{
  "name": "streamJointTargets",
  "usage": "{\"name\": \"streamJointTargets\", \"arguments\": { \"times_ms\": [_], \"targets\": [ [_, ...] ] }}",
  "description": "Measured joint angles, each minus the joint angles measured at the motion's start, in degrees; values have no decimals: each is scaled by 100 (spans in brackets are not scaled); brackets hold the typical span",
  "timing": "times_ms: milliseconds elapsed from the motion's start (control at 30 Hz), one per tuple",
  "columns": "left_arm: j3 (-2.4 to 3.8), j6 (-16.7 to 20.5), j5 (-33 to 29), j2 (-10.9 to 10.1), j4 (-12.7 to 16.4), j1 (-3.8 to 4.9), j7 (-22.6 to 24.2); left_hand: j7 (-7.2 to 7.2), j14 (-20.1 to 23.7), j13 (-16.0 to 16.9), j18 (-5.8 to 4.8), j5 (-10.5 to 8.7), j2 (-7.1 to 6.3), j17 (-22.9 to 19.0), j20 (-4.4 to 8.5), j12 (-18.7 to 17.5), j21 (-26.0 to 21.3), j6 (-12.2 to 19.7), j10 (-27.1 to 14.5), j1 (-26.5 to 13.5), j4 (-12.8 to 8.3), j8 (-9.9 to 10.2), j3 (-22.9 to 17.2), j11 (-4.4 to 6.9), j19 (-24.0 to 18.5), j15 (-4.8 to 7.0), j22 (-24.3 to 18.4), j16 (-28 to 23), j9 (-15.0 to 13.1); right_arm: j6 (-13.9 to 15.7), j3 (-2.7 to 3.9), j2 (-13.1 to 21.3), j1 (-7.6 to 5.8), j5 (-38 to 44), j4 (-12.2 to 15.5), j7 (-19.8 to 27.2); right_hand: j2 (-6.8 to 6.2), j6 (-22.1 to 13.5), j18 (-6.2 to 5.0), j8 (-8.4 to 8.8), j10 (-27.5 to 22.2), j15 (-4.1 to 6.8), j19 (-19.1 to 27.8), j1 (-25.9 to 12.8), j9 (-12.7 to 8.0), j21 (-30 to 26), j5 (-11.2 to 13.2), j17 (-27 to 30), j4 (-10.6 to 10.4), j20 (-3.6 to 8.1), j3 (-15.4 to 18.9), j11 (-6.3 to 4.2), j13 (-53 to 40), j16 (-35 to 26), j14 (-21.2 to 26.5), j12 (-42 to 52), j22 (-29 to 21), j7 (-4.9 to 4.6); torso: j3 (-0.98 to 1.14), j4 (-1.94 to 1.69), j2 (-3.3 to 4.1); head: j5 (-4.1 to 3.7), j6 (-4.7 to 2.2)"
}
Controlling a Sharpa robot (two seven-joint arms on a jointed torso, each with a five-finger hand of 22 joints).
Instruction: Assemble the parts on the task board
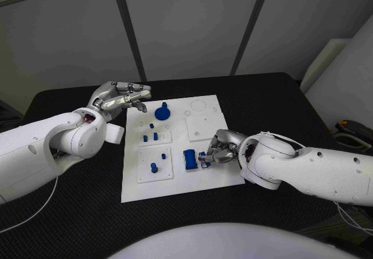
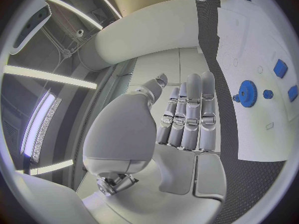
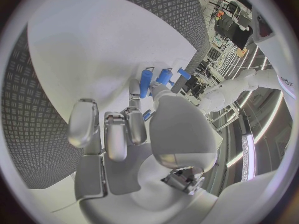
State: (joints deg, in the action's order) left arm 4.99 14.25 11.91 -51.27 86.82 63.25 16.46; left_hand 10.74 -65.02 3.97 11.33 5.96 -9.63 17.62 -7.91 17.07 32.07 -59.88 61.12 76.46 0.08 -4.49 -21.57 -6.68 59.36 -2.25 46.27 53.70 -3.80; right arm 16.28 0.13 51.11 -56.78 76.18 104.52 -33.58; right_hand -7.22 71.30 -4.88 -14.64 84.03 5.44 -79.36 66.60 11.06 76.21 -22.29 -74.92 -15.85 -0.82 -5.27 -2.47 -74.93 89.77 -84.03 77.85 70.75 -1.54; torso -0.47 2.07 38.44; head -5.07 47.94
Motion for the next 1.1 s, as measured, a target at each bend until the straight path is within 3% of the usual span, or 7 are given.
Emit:
{"name": "streamJointTargets", "arguments": {
  "times_ms": [167,333,767,833,1100],
  "targets": [
    [0,0,0,0,-6,0,-8,0,0,0,0,0,0,0,0,0,0,0,0,0,0,0,0,0,0,0,0,0,0,1,-1,8,0,1,22,1,108,0,0,0,0,0,0,-180,1,0,-30,0,-81,0,184,0,0,0,0,0,0,0,1,3,-1,1,2],
    [0,1,0,-2,-9,0,-14,0,0,0,0,0,0,0,0,0,0,0,0,0,0,0,0,0,0,0,0,0,0,6,-1,25,0,1,38,6,136,0,0,0,0,0,0,-297,1,0,-101,0,-73,0,309,0,0,0,0,0,10,0,0,3,-4,-3,-1],
    [0,1,0,0,-17,0,-19,0,0,0,-1,0,0,1,0,0,0,0,-20,0,0,0,0,-20,0,0,0,0,0,15,-1,62,0,3,40,12,129,0,-1,0,0,0,0,-351,-4,0,-132,1,-54,0,440,1,0,0,0,0,17,0,-2,3,-3,-25,-7],
    [0,1,0,0,-18,0,-20,0,0,0,0,0,0,1,0,0,0,0,-20,0,0,0,0,-20,0,0,0,0,0,14,-1,87,0,9,42,13,122,0,-1,0,0,-1,0,-206,-4,0,-131,1,-9,0,484,0,0,0,0,0,17,0,-2,3,-3,-27,-4],
    [0,2,0,-2,-27,0,-25,0,0,0,0,0,0,1,0,0,0,0,-20,0,0,0,0,-20,0,0,0,0,0,-18,-1,171,0,39,90,39,98,-20,0,-23,0,-1,0,381,-4,-28,451,1,226,0,629,1,0,0,0,0,11,-20,-1,3,-2,-20,12]
  ]
}}
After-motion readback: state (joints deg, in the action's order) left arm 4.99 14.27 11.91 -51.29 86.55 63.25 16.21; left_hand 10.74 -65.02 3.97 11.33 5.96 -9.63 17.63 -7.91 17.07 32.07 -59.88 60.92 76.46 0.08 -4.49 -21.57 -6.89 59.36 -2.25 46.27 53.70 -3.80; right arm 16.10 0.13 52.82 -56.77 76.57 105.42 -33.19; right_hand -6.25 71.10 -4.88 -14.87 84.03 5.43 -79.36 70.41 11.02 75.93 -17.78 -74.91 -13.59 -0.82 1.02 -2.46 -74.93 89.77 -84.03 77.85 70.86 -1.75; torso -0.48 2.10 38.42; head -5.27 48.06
